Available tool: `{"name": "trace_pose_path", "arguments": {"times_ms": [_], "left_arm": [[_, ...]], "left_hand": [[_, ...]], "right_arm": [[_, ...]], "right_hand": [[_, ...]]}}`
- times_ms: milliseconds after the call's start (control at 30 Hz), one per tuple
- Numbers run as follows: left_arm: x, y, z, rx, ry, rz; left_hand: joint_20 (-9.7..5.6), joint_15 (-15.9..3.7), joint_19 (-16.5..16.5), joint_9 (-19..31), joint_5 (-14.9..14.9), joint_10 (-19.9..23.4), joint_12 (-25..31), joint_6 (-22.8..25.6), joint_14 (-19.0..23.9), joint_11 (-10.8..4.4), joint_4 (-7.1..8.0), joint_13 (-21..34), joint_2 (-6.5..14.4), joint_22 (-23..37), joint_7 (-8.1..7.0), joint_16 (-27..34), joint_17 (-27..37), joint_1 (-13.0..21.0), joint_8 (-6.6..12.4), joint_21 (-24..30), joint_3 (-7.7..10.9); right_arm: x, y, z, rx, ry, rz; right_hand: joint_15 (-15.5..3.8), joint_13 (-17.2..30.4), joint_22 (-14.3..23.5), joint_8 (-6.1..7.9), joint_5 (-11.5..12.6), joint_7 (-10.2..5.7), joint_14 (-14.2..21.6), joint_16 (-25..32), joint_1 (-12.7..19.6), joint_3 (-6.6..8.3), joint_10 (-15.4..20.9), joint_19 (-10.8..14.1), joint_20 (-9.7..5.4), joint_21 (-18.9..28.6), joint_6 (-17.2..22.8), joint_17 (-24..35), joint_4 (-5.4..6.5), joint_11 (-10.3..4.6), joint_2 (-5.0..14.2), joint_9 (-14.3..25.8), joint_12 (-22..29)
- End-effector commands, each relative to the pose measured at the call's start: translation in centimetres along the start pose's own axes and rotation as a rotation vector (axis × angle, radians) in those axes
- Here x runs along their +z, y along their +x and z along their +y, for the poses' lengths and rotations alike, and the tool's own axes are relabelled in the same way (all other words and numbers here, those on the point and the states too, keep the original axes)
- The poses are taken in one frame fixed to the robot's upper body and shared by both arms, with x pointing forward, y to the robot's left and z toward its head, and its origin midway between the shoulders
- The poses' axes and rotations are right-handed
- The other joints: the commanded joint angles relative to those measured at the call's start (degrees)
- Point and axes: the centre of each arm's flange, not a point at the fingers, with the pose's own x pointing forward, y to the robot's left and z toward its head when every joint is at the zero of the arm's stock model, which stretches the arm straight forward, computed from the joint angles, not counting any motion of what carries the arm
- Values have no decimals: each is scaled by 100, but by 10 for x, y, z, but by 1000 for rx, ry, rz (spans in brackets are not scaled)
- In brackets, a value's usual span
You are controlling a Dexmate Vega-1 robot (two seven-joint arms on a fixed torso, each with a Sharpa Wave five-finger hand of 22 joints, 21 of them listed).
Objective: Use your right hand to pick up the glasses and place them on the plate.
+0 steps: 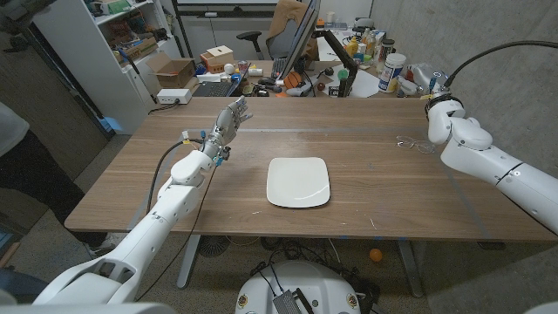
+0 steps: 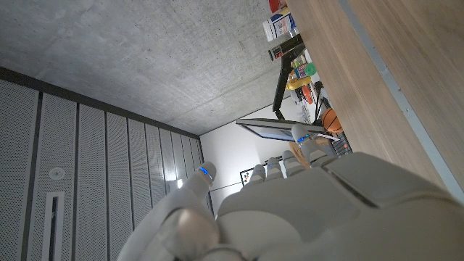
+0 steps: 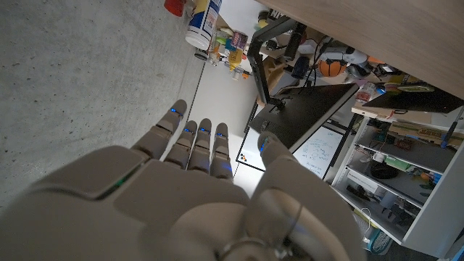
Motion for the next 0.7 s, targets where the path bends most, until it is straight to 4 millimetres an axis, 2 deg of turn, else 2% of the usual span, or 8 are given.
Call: {"name": "trace_pose_path", "arguments": {"times_ms": [33,133,233,267,400,567,700], "left_arm": [[-1,7,-5,-20,7,10],[-1,8,-7,-24,7,9],[-1,9,-9,-26,8,10],[-1,9,-9,-26,8,10],[-3,10,-10,-26,6,13],[-5,11,-10,-28,3,15],[-5,11,-10,-28,2,11]], "left_hand": [[12,7,-673,21,14,-541,34,-345,-472,9,-17,8,589,23,3,3,20,-28,17,-15,36],[13,4,-670,22,15,-537,35,-348,-471,10,-16,8,588,23,3,3,20,-29,16,-22,36],[14,6,-667,22,15,-536,35,-348,-470,13,-15,8,587,23,1,2,20,-31,16,-29,35],[14,1,-668,22,15,-537,35,-348,-471,13,-15,8,587,24,0,2,21,-31,16,-30,35],[11,4,-663,22,15,-536,34,-346,-471,8,-13,8,586,24,-1,1,21,-34,16,-39,34],[11,6,-654,22,16,-537,34,-349,-470,12,-11,8,585,25,-1,0,21,-37,15,-49,33],[10,4,-651,22,17,-536,33,-349,-468,11,-10,8,585,25,-2,0,22,-39,15,-58,32]], "right_arm": [[-18,7,6,69,-101,-6],[-23,6,9,96,-121,2],[-28,6,13,110,-133,14],[-30,6,13,116,-137,16],[-35,5,16,133,-156,20],[-38,6,17,155,-192,31],[-41,7,16,171,-220,38]], "right_hand": [[-4,16,11,0,30,-29,70,-6,80,20,30,69,0,29,24,-6,-61,-6,17,21,5],[9,15,9,-3,32,-15,80,-8,91,13,34,85,11,30,24,-8,-81,6,2,22,5],[53,15,6,-13,33,9,86,-22,96,-35,6,104,40,22,13,-12,-142,24,-99,21,-13],[61,14,3,-29,32,31,85,-37,88,-97,-19,110,53,9,-12,-14,-201,30,-220,19,-28],[90,14,0,-60,42,44,80,-56,66,-200,-89,94,114,-21,-76,-12,-287,12,-414,16,-60],[122,15,1,-94,68,8,29,-87,67,-279,-191,77,256,-50,-182,-11,-372,-21,-557,17,-96],[114,16,2,-122,83,14,-16,-106,87,-308,-264,78,295,-62,-283,-11,-423,-36,-613,18,-118]]}}
